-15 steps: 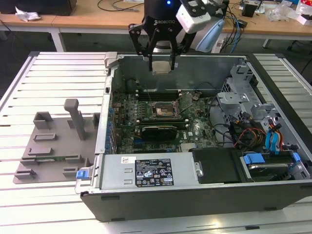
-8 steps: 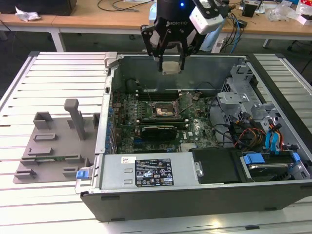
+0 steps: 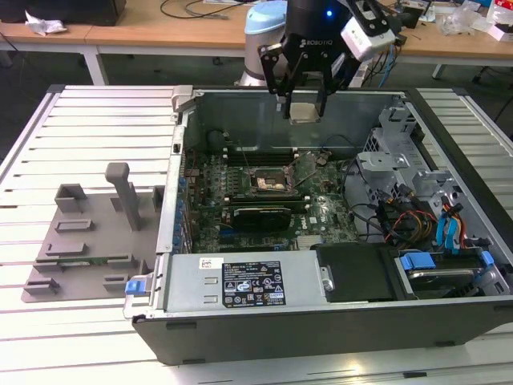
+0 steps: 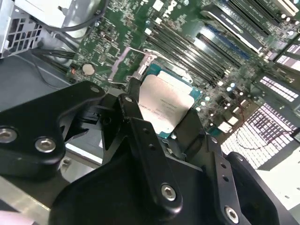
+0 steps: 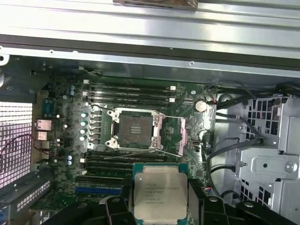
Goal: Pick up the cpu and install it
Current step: 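Pick up the cpu and move it towards the insertion slot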
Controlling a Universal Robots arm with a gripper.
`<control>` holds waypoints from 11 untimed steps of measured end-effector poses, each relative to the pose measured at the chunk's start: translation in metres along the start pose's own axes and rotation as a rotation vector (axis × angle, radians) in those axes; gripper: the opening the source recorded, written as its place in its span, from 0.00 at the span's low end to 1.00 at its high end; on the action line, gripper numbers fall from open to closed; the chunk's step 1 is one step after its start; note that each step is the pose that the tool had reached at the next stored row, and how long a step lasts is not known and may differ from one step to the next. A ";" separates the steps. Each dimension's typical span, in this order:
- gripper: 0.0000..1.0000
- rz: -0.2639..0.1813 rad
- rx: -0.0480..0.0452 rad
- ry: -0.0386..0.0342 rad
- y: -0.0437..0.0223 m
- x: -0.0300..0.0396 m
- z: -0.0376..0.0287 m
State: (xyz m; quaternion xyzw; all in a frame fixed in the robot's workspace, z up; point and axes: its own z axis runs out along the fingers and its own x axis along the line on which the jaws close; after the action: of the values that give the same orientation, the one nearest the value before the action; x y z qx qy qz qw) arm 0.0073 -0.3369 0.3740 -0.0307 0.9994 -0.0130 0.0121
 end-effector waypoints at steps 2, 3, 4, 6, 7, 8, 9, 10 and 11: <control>0.55 0.000 0.0001 0.0000 0.0003 -0.0032 0.0014; 0.55 0.000 0.0000 0.0000 0.0006 -0.0057 0.0026; 0.55 0.000 0.0000 0.0001 0.0010 -0.0094 0.0042; 0.55 0.000 0.0001 0.0001 0.0014 -0.0125 0.0056; 0.55 0.000 0.0001 0.0000 0.0017 -0.0153 0.0068; 0.55 0.000 0.0001 0.0000 0.0021 -0.0187 0.0084; 0.55 0.000 0.0003 0.0001 0.0029 -0.0222 0.0101; 0.55 0.000 0.0004 0.0001 0.0041 -0.0254 0.0118; 0.55 0.000 0.0004 0.0002 0.0054 -0.0260 0.0134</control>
State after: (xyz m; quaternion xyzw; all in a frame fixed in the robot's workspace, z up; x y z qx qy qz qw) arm 0.0333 -0.3303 0.3610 -0.0307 0.9994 -0.0132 0.0120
